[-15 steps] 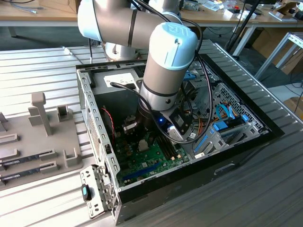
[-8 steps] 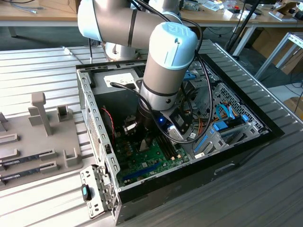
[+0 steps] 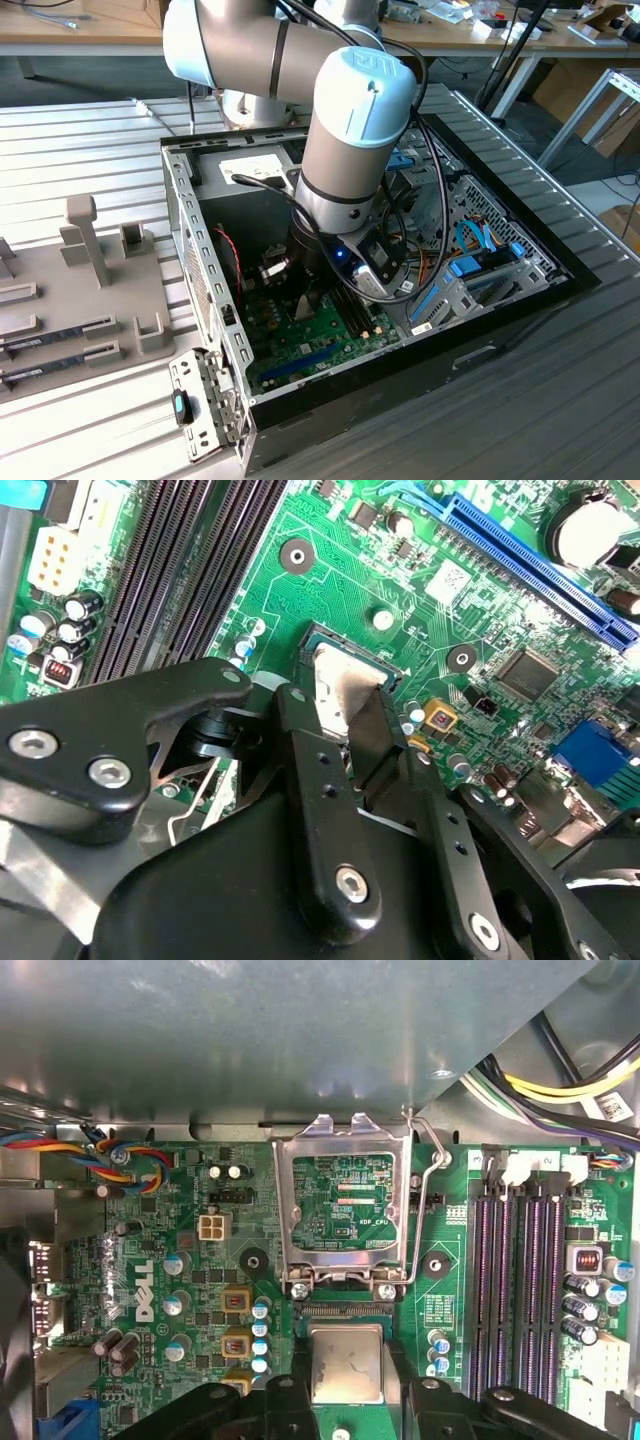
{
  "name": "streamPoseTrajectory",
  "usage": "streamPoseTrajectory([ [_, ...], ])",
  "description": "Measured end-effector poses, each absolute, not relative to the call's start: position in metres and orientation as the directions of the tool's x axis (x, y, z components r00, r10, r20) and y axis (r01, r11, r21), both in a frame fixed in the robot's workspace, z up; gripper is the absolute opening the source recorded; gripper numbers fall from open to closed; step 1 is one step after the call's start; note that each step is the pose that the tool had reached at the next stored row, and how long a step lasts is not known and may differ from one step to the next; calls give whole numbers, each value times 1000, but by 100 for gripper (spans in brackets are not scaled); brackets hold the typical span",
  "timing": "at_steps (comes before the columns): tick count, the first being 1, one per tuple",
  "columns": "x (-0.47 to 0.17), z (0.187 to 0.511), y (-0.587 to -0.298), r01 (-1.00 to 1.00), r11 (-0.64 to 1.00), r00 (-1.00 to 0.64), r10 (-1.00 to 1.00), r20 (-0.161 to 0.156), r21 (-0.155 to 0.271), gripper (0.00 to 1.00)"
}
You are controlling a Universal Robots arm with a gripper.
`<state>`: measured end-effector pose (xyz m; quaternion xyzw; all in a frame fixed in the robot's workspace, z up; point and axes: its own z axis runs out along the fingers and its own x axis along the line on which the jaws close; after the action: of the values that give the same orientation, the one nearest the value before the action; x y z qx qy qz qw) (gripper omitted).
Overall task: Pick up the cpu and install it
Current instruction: 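Place the cpu into insertion slot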
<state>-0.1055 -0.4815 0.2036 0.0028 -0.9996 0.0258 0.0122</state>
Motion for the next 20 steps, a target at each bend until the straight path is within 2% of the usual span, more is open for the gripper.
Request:
streamPoseTrajectory([
  [4,-106,203,-481,-6,999,-1000,-5,25,-51,40],
  [5,-106,203,-482,-6,999,-1000,-5,24,-51,46],
  [15,-106,203,-482,-6,999,-1000,-5,25,-51,46],
  [17,-106,203,-482,-6,999,-1000,-5,25,-51,41],
  [20,-106,203,-482,-6,999,-1000,-5,25,-51,41],
])
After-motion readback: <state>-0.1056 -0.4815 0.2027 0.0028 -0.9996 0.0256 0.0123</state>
